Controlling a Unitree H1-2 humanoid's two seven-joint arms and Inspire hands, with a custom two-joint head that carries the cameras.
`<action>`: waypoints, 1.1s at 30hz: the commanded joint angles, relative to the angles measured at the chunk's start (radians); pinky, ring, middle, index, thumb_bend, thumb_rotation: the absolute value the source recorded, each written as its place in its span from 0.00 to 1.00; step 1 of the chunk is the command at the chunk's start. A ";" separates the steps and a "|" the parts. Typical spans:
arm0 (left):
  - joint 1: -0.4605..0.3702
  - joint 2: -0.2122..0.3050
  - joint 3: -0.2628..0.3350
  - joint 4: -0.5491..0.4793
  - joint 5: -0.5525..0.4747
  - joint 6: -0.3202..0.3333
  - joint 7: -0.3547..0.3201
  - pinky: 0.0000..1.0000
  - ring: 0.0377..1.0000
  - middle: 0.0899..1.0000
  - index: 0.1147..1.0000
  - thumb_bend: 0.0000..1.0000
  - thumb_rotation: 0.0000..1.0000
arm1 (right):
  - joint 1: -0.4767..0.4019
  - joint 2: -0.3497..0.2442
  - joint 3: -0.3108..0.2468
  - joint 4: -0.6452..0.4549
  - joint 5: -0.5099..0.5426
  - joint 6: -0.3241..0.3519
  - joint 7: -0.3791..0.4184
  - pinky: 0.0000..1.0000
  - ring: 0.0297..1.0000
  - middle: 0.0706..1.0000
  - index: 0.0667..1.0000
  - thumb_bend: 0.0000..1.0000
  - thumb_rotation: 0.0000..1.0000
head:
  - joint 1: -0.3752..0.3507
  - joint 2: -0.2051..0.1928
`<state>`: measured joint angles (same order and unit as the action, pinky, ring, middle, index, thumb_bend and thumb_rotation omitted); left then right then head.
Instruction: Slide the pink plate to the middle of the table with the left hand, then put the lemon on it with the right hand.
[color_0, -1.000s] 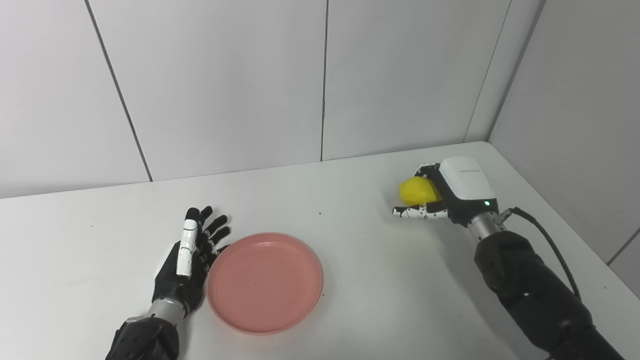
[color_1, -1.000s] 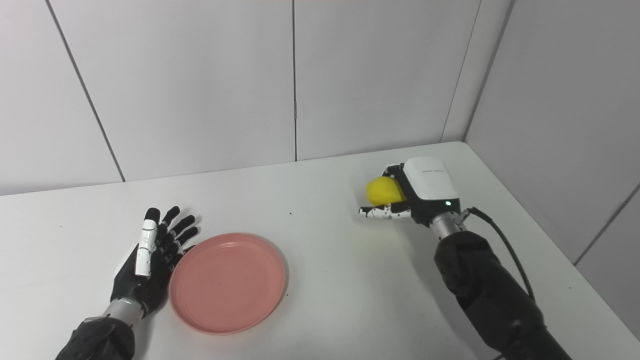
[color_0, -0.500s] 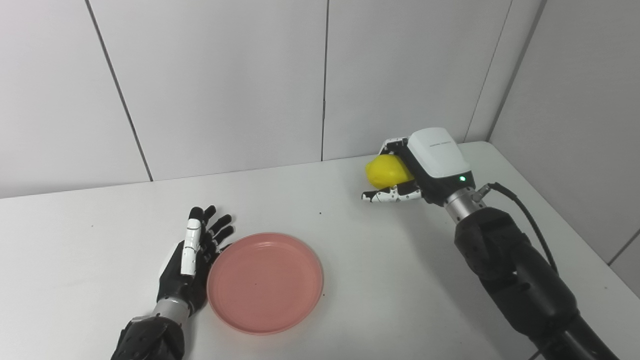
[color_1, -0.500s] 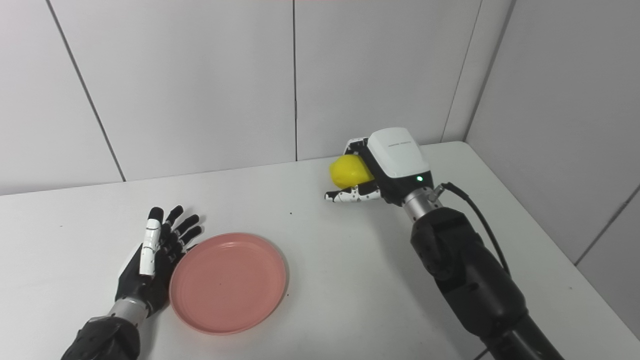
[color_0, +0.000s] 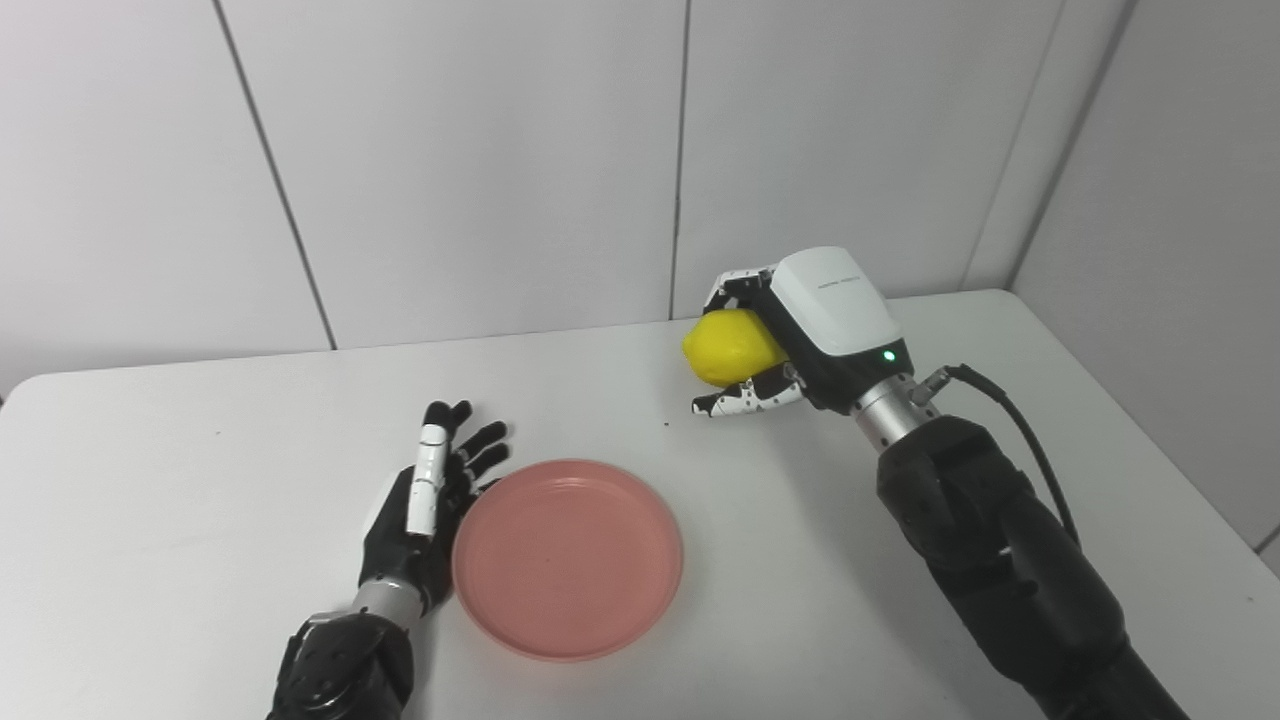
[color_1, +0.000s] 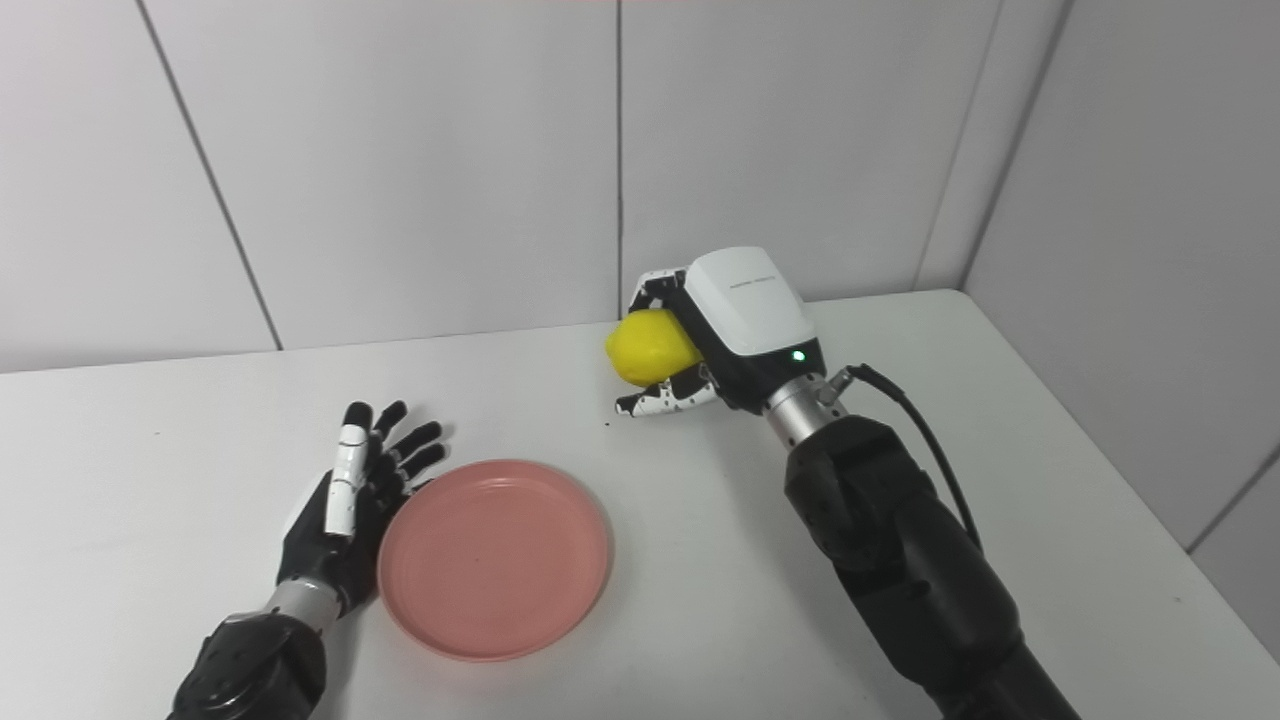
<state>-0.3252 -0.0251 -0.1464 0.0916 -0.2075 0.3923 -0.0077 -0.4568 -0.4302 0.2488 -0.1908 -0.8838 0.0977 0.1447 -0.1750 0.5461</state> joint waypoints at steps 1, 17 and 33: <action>0.044 -0.013 -0.016 0.047 0.021 0.077 0.012 0.93 0.89 0.86 0.95 0.69 1.00 | -0.058 0.003 0.008 -0.030 0.004 -0.071 -0.020 0.13 0.15 0.18 0.23 0.55 0.07 | 0.030 0.002; 0.045 -0.075 -0.020 0.065 0.086 0.071 0.019 0.99 0.90 0.87 0.98 0.67 1.00 | -0.063 0.091 0.112 0.007 0.005 -0.181 -0.007 0.10 0.13 0.16 0.20 0.53 0.09 | 0.179 0.001; 0.054 -0.079 -0.008 0.061 0.108 0.073 0.006 0.99 0.90 0.86 0.97 0.67 1.00 | -0.026 0.128 0.140 0.078 0.014 -0.206 0.006 0.13 0.16 0.19 0.22 0.51 0.11 | 0.183 0.001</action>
<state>-0.3176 -0.1057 -0.1504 0.1017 -0.1210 0.3918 -0.0057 -0.4517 -0.3049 0.4003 -0.1075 -0.8791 -0.0836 0.1653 0.0062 0.5461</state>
